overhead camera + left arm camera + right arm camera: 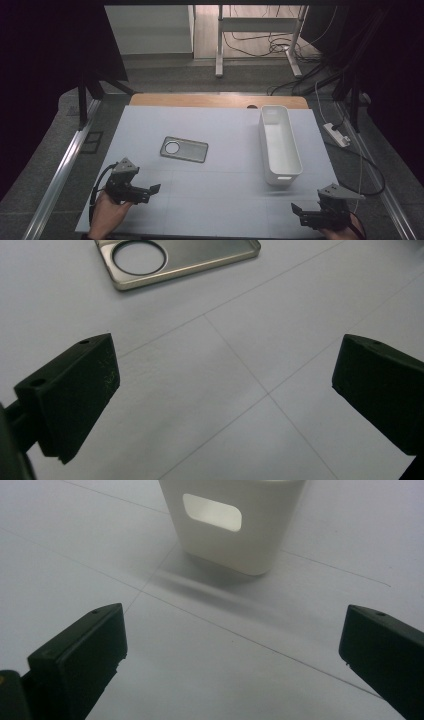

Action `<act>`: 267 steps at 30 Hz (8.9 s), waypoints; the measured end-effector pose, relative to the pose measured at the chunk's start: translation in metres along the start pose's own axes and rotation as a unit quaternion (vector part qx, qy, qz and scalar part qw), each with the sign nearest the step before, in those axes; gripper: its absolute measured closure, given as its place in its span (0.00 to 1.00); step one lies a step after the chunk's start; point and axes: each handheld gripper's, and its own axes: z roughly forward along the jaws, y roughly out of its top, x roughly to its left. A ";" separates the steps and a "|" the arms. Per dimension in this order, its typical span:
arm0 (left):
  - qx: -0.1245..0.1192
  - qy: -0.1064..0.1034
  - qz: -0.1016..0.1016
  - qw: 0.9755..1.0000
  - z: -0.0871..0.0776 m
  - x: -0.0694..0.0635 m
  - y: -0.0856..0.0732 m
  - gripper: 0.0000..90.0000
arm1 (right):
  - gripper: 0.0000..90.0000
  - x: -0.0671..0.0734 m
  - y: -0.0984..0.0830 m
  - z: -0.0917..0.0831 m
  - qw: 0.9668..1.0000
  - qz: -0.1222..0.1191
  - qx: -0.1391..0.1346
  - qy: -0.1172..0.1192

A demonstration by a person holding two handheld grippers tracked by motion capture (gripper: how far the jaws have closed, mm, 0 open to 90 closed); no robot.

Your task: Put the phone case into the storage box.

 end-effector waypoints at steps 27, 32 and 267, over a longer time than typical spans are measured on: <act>0.013 -0.022 0.017 1.000 0.034 0.006 0.046 0.00 | 0.00 0.001 0.000 0.001 1.000 -0.005 0.003 0.003; 0.016 -0.027 0.021 0.999 0.042 0.007 0.054 0.00 | 0.00 0.000 0.000 0.001 1.000 -0.005 0.004 0.004; 0.117 0.061 -0.019 0.991 0.050 0.059 0.055 0.40 | 0.01 0.003 0.001 0.003 1.000 -0.023 0.015 0.010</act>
